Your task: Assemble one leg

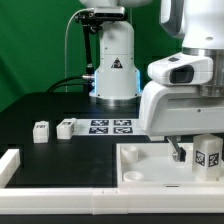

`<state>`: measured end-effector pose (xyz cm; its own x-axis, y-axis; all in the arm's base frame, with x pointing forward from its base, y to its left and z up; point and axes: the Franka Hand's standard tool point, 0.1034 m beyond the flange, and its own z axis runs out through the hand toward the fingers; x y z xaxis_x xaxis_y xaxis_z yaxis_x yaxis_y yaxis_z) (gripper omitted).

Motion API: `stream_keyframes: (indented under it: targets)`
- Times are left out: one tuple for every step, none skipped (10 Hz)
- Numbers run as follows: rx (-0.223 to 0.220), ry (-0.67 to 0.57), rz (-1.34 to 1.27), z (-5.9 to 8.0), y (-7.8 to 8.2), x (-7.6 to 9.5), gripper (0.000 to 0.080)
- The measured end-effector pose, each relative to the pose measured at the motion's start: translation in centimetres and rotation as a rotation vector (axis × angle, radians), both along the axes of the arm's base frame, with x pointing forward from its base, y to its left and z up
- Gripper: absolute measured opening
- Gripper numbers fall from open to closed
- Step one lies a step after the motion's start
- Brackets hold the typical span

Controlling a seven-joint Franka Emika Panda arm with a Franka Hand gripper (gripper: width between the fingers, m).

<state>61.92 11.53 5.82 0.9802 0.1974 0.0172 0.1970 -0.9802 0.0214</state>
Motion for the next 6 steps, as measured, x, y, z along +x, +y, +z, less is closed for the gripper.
stream_keyframes:
  targets:
    - [0.000, 0.000, -0.002, -0.02, -0.01, -0.01, 0.0525]
    - [0.001, 0.001, -0.011, -0.04, 0.00, -0.02, 0.0386]
    - [0.002, 0.000, -0.054, -0.07, -0.01, -0.03, 0.0277]
    - [0.001, 0.001, -0.055, -0.11, -0.07, -0.03, 0.0277]
    - [0.003, 0.000, -0.108, -0.13, -0.05, -0.05, 0.0277]
    - [0.005, -0.001, -0.203, -0.15, -0.05, -0.05, 0.0277]
